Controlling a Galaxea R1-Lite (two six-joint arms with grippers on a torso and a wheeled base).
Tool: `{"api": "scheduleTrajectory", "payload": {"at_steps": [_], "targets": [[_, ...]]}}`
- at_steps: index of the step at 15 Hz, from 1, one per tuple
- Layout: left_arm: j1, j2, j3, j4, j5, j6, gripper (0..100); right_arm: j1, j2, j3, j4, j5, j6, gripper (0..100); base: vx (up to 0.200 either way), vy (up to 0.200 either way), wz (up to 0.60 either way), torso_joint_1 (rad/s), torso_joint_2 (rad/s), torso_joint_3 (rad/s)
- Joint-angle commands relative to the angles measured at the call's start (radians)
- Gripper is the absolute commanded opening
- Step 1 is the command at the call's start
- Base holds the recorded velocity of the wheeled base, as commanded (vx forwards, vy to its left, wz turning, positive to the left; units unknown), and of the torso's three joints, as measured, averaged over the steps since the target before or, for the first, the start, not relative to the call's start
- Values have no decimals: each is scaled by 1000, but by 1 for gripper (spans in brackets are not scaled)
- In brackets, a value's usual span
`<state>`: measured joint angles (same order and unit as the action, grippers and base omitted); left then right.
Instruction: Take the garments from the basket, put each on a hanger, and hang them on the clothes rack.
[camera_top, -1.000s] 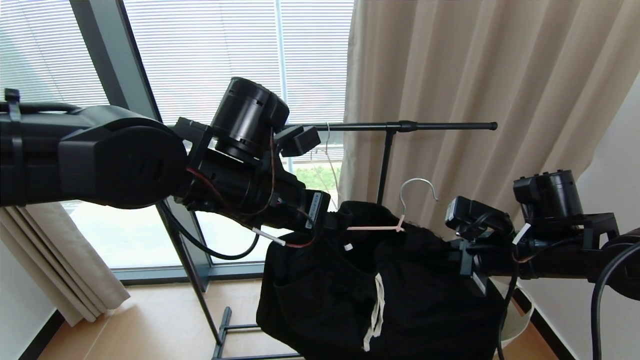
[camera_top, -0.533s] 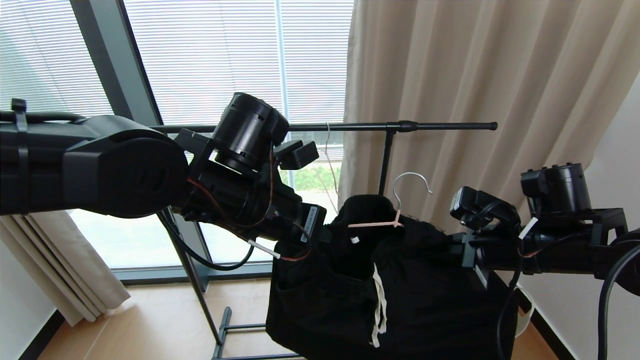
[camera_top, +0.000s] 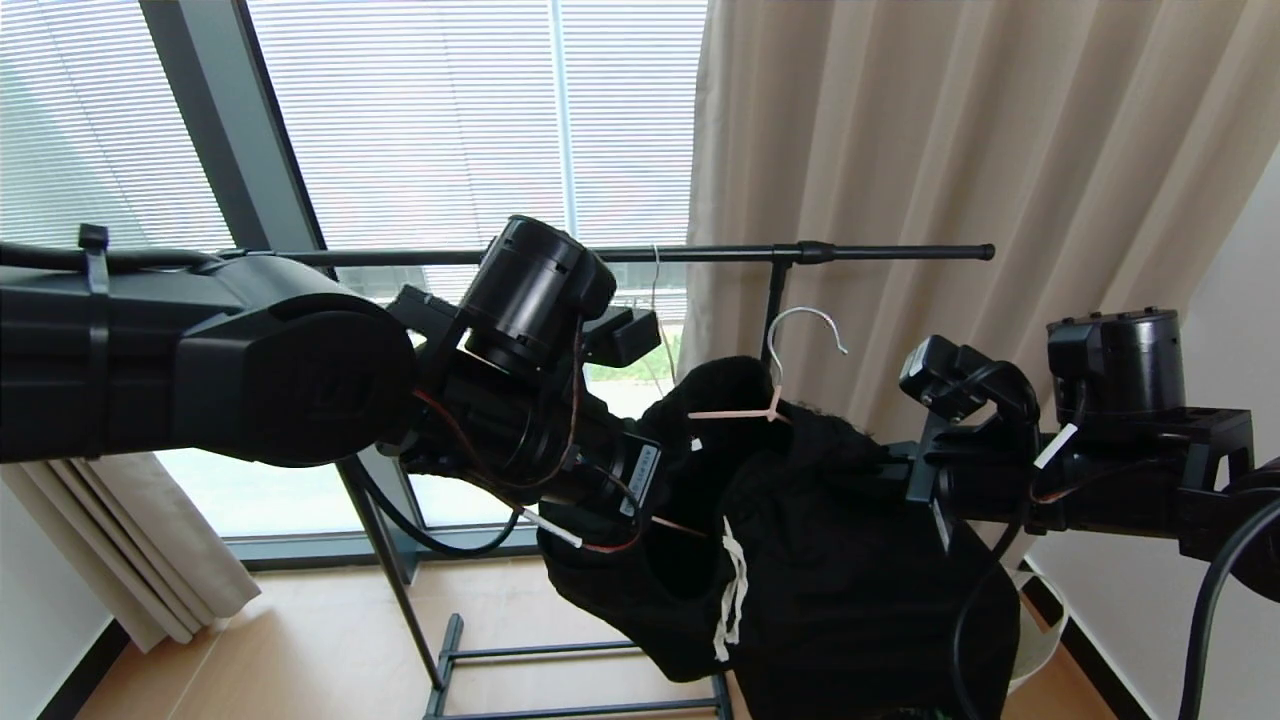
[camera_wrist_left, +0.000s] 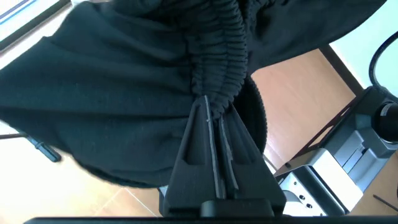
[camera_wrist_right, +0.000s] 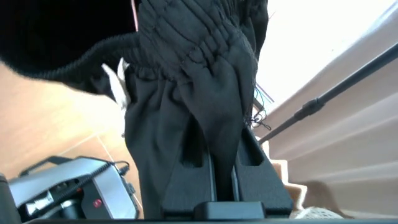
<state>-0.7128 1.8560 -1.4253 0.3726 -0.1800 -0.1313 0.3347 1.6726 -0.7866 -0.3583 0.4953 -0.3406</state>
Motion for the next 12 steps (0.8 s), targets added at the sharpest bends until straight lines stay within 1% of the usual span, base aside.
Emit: {"api": "scheduleTrajectory", "payload": {"at_steps": [1,2,4,7,11,12], "targets": [[-22,15,-1,-3,1,-1,0,20,-2,6,-34,2,45,0,0,0,0,0,0,0],[-24,25,-4,-3,7,-2,0,29,-5,9,-48,8,58,0,0,0,0,0,0,0],[-24,34,-14,-4,10,-8,0,32,-5,9,-53,15,58,0,0,0,0,0,0,0],[-30,72,-69,-4,36,-62,0,37,-11,20,-54,49,60,0,0,0,0,0,0,0],[-43,92,-98,-4,37,-80,0,49,-34,30,-54,71,60,0,0,0,0,0,0,0],[-45,95,-98,-4,40,-80,100,50,-40,33,-54,72,60,0,0,0,0,0,0,0]]}}
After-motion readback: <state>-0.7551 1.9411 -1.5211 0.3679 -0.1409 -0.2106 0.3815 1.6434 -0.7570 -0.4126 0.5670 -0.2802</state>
